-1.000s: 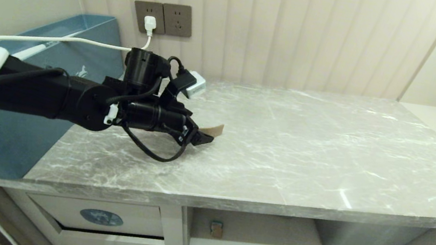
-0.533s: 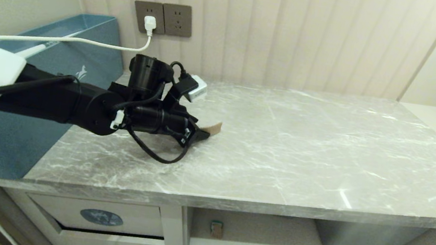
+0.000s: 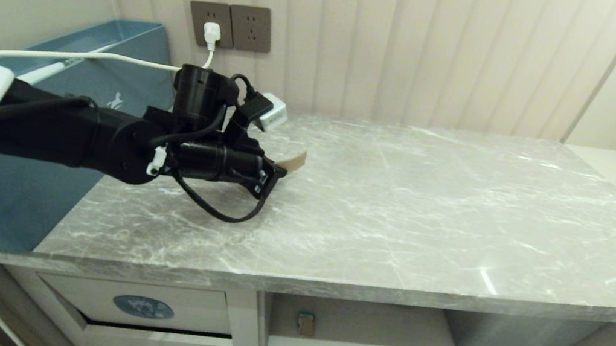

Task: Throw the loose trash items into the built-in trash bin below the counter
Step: Pick up the garbage, then put the garbage in the trash can

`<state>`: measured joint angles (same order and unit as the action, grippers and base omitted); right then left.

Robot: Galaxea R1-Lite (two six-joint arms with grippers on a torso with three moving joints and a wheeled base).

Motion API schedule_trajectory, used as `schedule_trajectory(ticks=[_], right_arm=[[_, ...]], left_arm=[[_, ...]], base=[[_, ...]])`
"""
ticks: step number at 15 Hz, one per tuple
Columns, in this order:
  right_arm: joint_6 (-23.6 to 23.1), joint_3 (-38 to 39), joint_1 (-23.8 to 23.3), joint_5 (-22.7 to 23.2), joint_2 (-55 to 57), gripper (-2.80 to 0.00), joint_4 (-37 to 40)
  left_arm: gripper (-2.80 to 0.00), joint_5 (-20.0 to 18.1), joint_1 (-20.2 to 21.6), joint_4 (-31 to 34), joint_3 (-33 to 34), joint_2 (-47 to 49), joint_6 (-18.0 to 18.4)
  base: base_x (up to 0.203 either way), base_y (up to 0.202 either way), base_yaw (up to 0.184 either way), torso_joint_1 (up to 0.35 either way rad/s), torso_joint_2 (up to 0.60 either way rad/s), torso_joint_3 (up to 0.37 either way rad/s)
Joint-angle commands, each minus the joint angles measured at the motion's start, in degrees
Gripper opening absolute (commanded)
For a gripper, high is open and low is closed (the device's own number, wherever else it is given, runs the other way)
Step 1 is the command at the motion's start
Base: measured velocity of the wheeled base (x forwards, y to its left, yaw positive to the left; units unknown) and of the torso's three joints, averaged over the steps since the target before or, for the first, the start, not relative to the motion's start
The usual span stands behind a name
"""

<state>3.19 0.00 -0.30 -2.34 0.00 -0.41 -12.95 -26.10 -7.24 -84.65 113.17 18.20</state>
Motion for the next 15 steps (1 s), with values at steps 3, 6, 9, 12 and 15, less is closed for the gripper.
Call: schedule_trajectory(ticks=[3, 6, 9, 12, 15], right_arm=[[0.1, 0.1, 0.0, 0.0, 0.1, -2.8, 0.0], [0.1, 0.1, 0.0, 0.0, 0.1, -2.8, 0.0], [0.1, 0.1, 0.0, -0.1, 0.1, -2.8, 0.0], [-0.2, 0.1, 0.0, -0.1, 0.1, -2.8, -0.1], [0.0, 0.1, 0.0, 0.0, 0.1, -2.8, -0.1]], left_arm=[[-2.8, 0.6, -0.1, 0.0, 0.2, -8.2, -10.9], [-2.8, 4.5, 3.6, 0.3, 2.3, -15.8, -23.3], [-2.8, 4.9, 11.5, 0.5, 9.9, -22.8, -27.9], [-2.8, 2.0, 19.5, 0.3, 16.6, -28.3, -28.5], [-2.8, -2.0, 22.7, 0.5, 21.0, -32.2, -29.0]], base=[[0.0, 0.0, 0.0, 0.0, 0.0, 0.0], [0.0, 0.0, 0.0, 0.0, 0.0, 0.0], [0.0, 0.0, 0.0, 0.0, 0.0, 0.0], [0.0, 0.0, 0.0, 0.0, 0.0, 0.0], [0.0, 0.0, 0.0, -0.015, 0.03, 0.017]])
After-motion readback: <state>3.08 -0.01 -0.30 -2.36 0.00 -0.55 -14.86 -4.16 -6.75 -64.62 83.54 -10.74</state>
